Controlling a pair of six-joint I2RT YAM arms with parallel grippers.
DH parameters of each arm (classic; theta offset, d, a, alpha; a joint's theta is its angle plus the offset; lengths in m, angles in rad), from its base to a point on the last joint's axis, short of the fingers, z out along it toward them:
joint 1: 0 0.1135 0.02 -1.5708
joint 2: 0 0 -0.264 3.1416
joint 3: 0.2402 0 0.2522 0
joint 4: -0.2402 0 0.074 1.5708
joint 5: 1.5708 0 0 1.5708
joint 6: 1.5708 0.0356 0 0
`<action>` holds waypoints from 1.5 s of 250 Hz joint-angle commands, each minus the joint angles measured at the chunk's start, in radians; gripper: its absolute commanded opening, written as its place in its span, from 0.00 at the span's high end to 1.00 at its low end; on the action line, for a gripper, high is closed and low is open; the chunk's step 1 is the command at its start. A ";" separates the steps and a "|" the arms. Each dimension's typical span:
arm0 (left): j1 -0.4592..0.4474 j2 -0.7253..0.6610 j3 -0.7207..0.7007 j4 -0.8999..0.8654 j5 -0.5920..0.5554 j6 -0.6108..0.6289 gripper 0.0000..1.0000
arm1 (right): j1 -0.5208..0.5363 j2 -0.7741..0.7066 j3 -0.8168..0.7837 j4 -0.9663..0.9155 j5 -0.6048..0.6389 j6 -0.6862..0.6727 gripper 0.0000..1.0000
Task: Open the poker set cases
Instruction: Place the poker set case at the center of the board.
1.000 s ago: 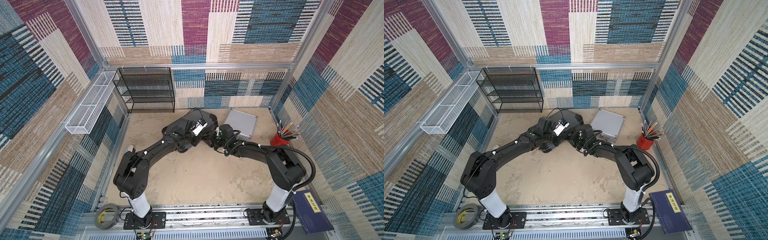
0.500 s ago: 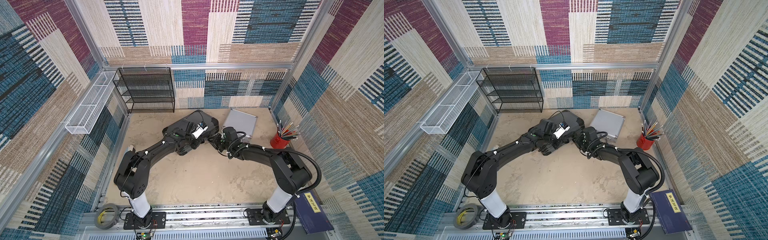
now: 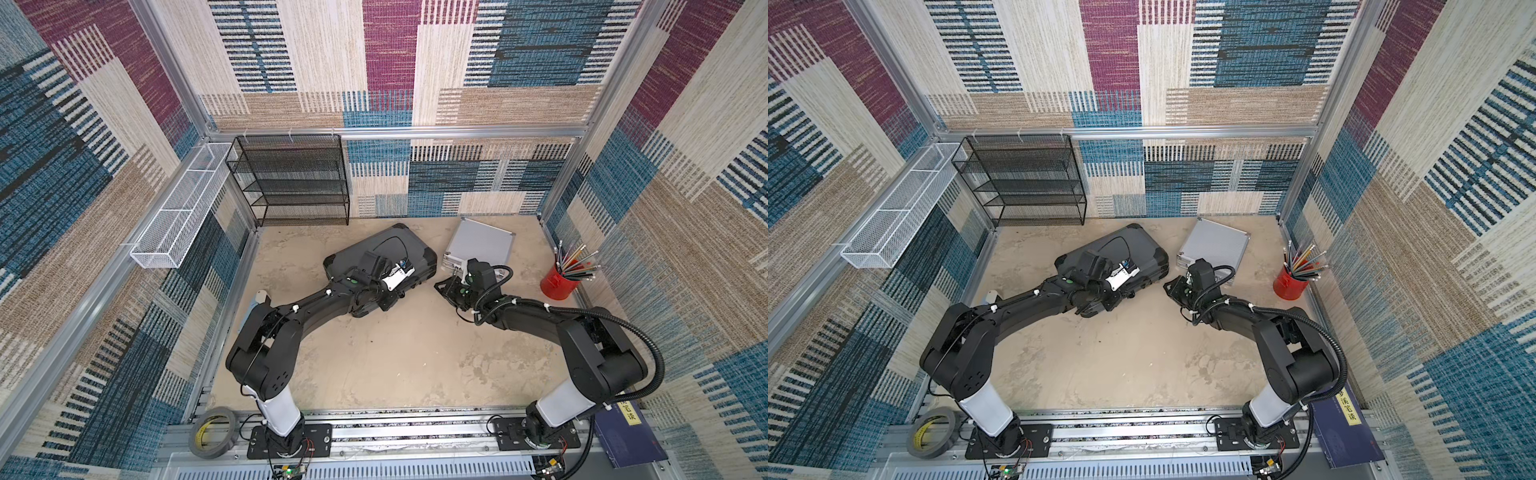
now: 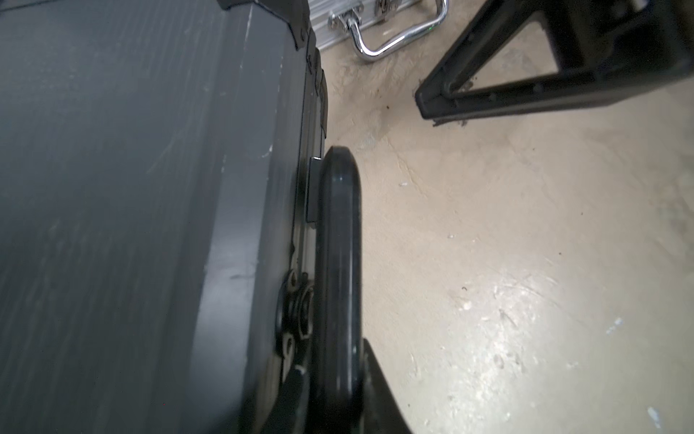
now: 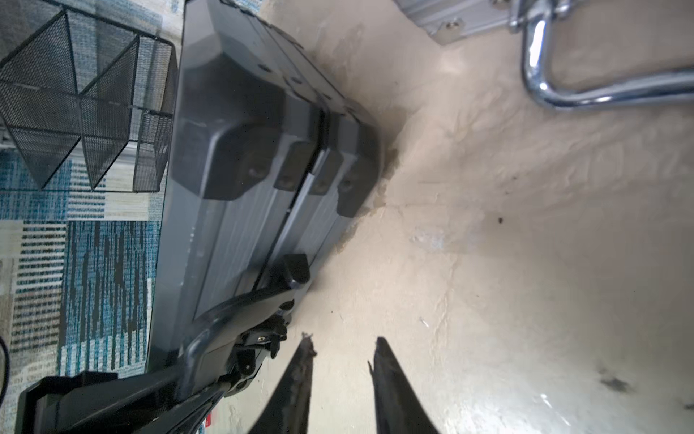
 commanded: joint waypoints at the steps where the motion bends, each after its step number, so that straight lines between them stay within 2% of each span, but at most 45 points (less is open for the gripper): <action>1: 0.004 -0.024 -0.033 0.050 -0.044 -0.011 1.00 | -0.009 0.008 0.000 0.072 -0.052 -0.100 0.69; 61: -0.046 0.009 -0.069 0.040 -0.126 0.028 1.00 | -0.030 0.042 -0.018 0.129 -0.055 -0.132 0.68; 96: -0.092 0.039 -0.066 0.040 -0.149 0.023 1.00 | -0.033 0.053 -0.049 0.196 -0.109 -0.137 0.65; 182: -0.191 0.059 -0.100 0.039 -0.240 0.044 1.00 | -0.035 0.052 -0.034 0.109 -0.102 -0.212 0.52; 204: -0.212 0.072 -0.108 0.040 -0.273 0.060 1.00 | -0.036 0.064 -0.024 0.066 -0.081 -0.213 0.51; 375: -0.339 0.172 -0.090 -0.001 -0.397 0.086 0.96 | -0.063 0.031 -0.100 0.073 -0.067 -0.198 0.46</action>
